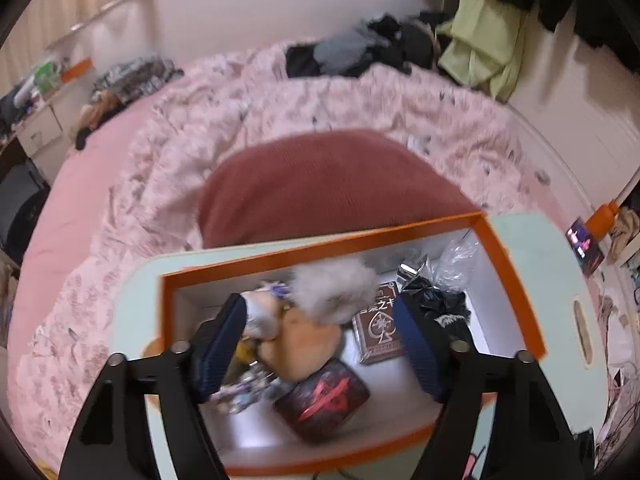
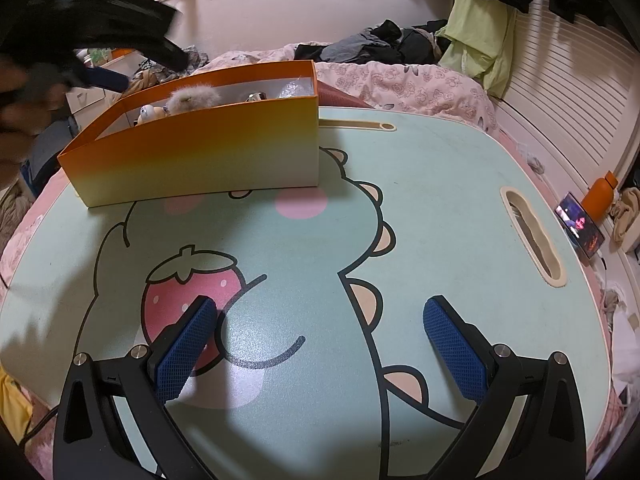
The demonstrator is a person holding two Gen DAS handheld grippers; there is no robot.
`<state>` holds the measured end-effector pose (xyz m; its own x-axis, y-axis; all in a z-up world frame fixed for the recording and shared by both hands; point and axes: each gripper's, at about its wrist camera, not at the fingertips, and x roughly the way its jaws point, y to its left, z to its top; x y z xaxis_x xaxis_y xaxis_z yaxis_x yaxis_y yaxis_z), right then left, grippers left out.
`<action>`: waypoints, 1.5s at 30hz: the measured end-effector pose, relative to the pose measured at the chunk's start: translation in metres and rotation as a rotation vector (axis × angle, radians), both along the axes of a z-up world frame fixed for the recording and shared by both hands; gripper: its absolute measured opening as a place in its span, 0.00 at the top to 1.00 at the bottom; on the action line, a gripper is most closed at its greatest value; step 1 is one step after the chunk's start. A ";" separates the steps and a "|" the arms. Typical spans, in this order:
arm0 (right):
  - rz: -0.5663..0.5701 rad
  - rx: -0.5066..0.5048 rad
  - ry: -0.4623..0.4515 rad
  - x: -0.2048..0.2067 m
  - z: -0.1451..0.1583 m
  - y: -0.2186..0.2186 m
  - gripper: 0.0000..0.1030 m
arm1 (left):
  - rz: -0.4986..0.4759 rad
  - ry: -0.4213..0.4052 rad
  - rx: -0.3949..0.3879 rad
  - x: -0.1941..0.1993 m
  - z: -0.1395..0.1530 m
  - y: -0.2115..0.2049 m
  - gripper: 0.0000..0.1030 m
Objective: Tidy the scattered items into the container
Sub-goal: 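Grasp the white fluffy pompom inside the box with the left gripper, then lift the pompom out and set it on the table beside the box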
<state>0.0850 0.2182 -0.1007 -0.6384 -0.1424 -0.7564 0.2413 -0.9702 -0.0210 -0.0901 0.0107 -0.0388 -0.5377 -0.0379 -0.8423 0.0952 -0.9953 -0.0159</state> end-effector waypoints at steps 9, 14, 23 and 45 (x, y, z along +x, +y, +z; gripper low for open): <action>0.001 -0.001 0.000 -0.003 0.000 0.003 0.00 | 0.052 -0.023 -0.042 -0.029 -0.030 0.024 0.57; 0.002 0.000 0.000 -0.004 -0.001 0.003 0.00 | 0.026 0.016 -0.041 -0.014 -0.014 0.018 0.57; 0.002 -0.003 0.001 -0.005 -0.001 0.005 0.00 | -0.134 0.201 -0.029 0.069 0.051 0.018 0.57; 0.004 -0.006 0.002 -0.006 0.000 0.009 0.00 | -0.160 0.206 0.150 0.154 -0.020 0.017 0.15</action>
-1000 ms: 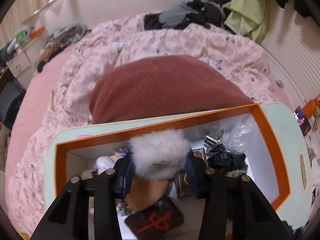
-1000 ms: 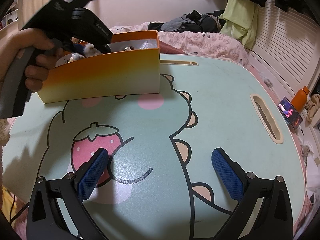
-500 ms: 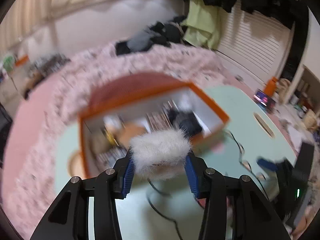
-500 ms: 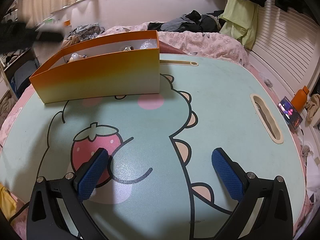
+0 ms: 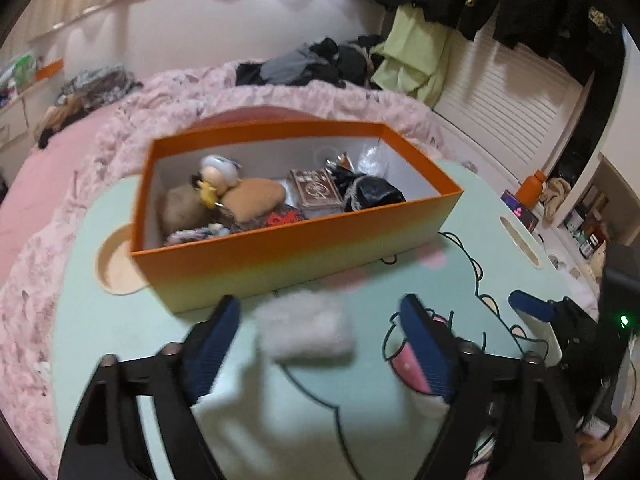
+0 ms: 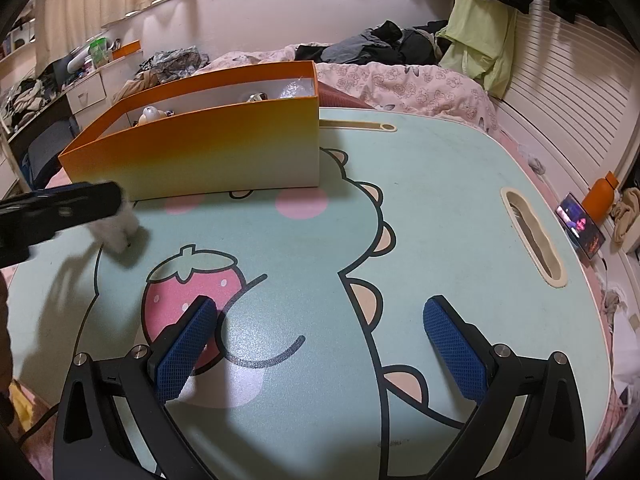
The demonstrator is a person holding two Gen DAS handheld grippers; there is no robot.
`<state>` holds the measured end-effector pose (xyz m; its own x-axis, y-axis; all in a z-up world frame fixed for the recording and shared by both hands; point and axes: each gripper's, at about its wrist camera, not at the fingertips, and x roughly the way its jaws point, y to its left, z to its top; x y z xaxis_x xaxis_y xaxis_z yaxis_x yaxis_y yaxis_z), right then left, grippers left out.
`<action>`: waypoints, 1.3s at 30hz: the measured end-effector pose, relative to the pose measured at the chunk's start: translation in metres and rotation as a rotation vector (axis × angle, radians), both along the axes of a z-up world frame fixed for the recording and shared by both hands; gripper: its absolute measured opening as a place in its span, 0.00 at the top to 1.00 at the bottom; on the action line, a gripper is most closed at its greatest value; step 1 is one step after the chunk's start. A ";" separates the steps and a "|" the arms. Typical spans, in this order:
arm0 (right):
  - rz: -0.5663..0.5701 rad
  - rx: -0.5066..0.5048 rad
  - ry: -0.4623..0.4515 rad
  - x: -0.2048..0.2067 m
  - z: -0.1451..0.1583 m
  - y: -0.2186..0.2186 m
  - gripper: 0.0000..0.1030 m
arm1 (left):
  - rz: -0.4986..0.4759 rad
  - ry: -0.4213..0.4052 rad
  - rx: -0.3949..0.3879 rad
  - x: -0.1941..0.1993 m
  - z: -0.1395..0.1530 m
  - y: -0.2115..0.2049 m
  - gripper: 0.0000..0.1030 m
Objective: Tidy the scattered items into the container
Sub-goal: 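Lift the pompom out and set it on the table beside the box, then reach into the box and grasp the white figurine keychain with the right gripper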
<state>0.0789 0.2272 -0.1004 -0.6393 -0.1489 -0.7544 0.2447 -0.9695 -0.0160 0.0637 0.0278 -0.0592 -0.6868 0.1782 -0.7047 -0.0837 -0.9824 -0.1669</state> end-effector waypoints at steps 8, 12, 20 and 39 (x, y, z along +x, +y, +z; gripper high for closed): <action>0.000 -0.001 0.000 -0.001 0.000 0.000 0.00 | 0.050 -0.020 -0.101 0.045 -0.024 -0.006 0.13; 0.000 -0.001 0.001 -0.001 -0.001 0.000 0.00 | 0.093 -0.043 -0.098 0.043 -0.033 -0.003 0.14; 0.002 0.000 -0.004 -0.005 -0.001 0.004 0.00 | 0.163 -0.045 -0.156 0.047 -0.046 0.007 0.00; 0.277 -0.267 -0.301 -0.132 0.078 -0.149 0.36 | 0.268 -0.021 -0.114 0.057 -0.043 -0.011 0.01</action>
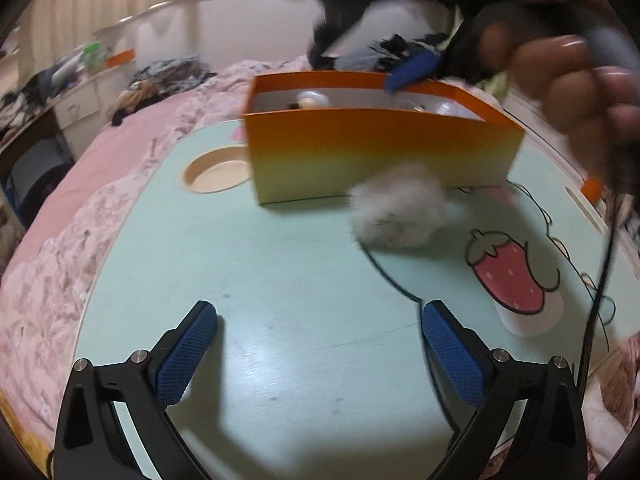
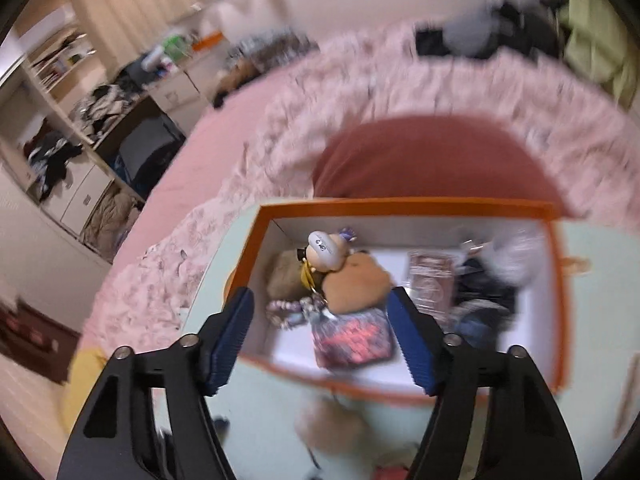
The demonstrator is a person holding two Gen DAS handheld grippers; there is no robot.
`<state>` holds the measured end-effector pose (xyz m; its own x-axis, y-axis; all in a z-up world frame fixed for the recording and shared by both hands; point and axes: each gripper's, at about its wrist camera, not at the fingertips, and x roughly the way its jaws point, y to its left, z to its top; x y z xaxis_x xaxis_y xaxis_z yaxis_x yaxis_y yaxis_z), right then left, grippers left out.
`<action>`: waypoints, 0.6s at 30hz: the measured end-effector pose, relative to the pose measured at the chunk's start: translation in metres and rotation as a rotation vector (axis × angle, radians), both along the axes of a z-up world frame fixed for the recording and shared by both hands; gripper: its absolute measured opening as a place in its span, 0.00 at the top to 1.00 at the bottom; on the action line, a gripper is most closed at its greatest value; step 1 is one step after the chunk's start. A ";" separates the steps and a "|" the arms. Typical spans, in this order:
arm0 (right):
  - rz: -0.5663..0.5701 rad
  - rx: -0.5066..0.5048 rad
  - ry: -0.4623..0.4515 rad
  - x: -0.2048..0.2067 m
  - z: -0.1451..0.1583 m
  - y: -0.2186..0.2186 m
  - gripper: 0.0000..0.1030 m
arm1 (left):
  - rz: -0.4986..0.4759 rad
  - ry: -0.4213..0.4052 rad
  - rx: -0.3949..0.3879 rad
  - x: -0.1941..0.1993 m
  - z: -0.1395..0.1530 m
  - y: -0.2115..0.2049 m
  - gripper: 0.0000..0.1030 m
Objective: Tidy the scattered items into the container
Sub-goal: 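Reach into the box and grasp the white figurine keychain with the right gripper, then lift the figurine out and release it on the table near the pompom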
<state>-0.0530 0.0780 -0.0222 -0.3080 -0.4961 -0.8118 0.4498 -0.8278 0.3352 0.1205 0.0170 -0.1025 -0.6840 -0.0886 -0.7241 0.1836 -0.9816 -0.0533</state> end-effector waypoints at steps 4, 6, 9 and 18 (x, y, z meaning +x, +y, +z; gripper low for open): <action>-0.061 -0.013 -0.074 -0.022 -0.025 -0.017 0.39 | 0.042 0.016 0.042 0.003 0.001 -0.013 0.01; -0.086 -0.027 -0.094 -0.027 -0.030 -0.018 0.39 | 0.053 0.017 0.047 0.002 0.000 -0.015 0.01; -0.099 -0.049 -0.131 -0.038 -0.037 -0.024 0.45 | 0.042 0.016 0.036 0.002 -0.001 -0.016 0.01; -0.094 -0.140 -0.167 -0.045 -0.039 -0.010 0.60 | 0.023 0.012 0.031 0.001 -0.001 -0.012 0.01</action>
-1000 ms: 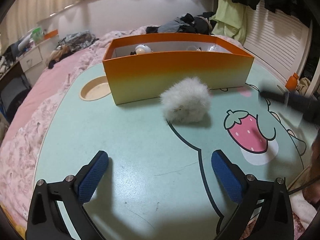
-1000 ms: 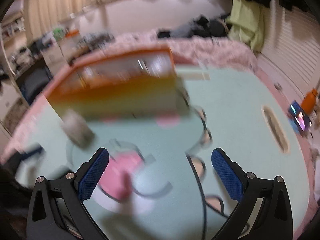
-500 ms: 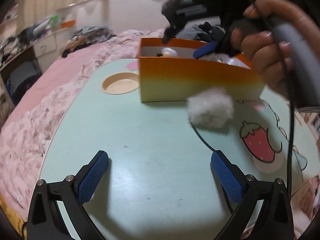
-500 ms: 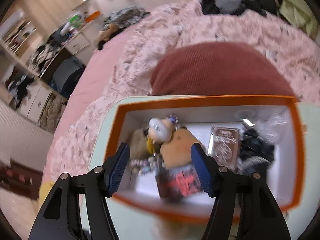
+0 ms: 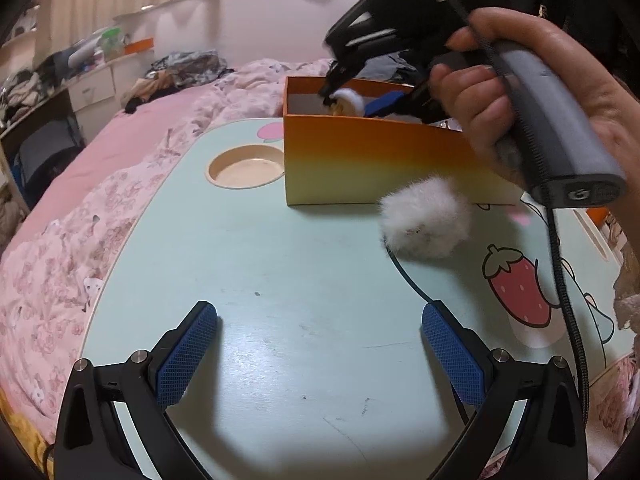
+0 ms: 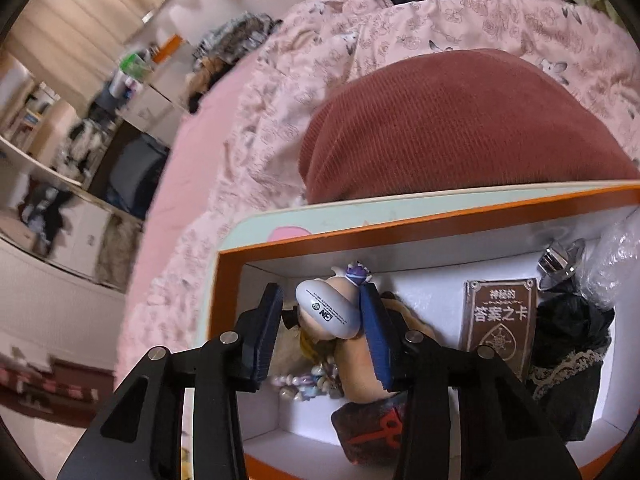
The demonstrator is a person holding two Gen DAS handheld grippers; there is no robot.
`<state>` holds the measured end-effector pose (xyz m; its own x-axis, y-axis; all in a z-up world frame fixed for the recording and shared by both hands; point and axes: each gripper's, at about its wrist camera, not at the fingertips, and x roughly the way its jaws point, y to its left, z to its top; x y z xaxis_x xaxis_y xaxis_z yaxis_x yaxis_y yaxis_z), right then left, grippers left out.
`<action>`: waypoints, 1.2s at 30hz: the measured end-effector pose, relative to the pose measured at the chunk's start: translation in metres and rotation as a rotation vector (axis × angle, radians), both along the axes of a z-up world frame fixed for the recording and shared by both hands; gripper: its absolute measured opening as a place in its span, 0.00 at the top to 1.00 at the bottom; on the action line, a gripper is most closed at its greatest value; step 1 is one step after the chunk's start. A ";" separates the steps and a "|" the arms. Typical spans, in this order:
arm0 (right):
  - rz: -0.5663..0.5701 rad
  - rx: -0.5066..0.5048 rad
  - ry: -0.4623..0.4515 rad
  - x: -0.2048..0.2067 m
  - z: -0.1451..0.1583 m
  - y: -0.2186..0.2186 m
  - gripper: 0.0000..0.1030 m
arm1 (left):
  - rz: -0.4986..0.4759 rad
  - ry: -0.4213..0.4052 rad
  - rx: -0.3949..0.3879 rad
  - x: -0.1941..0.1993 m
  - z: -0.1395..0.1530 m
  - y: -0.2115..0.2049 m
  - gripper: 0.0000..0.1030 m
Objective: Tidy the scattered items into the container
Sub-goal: 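Lift the figurine out and release it on the table near the pompom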
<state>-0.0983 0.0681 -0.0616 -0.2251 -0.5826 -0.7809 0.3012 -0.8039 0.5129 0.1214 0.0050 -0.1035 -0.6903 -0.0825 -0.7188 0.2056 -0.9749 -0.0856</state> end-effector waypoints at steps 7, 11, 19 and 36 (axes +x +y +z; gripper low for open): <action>0.001 -0.173 0.192 0.036 0.059 0.057 0.60 | 0.000 0.003 0.003 0.000 0.000 0.000 0.01; 0.007 -0.251 0.303 0.077 0.092 0.103 0.60 | -0.002 -0.001 -0.001 -0.001 0.000 0.002 0.01; 0.038 -0.058 0.357 0.134 0.058 0.141 0.60 | -0.009 -0.014 -0.027 -0.003 -0.001 0.006 0.01; -0.084 -0.048 0.561 0.167 0.023 0.173 0.24 | -0.047 -0.025 -0.065 -0.003 -0.002 0.014 0.01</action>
<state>0.0682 0.2414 -0.0382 -0.6445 -0.5771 -0.5015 0.4742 -0.8163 0.3299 0.1186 0.0191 -0.1057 -0.6765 -0.0973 -0.7300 0.1604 -0.9869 -0.0171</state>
